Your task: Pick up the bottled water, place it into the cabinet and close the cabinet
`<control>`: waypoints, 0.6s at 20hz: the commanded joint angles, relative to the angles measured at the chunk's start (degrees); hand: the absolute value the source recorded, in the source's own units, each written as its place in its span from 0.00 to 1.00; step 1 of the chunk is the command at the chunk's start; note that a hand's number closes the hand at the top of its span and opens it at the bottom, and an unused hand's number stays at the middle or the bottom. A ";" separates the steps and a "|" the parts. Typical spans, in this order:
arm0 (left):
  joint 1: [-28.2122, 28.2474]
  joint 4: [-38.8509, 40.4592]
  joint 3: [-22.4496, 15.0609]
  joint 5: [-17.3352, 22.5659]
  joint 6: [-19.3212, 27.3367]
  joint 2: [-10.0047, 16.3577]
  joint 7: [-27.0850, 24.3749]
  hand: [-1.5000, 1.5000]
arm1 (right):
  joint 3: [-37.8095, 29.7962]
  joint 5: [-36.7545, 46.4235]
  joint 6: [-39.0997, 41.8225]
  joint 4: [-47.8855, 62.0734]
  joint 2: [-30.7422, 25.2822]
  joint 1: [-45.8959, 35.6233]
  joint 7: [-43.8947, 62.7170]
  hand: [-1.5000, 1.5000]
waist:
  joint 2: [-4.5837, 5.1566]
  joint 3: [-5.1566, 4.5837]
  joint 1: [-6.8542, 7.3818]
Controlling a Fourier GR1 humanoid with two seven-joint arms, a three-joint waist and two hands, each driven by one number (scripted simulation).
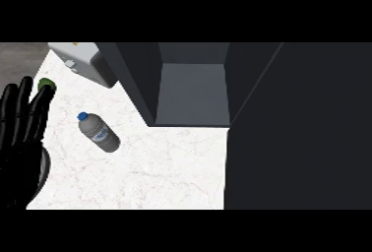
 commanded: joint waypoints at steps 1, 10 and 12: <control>-1.90 5.15 1.86 -3.27 4.47 -2.15 -0.48 0.00 | -0.08 -0.87 1.68 -1.26 -0.72 2.50 -0.38 0.00 | -1.24 1.10 -0.66; -10.03 7.78 9.73 -16.69 38.95 -6.36 19.67 0.00 | 10.05 -7.48 7.86 -8.67 -0.06 7.98 6.84 0.00 | -1.46 1.30 -2.15; -12.83 7.32 8.82 -21.88 40.59 -6.39 25.65 0.00 | 12.77 -6.58 6.99 -14.50 -0.26 10.15 11.98 0.00 | -1.63 1.22 -1.85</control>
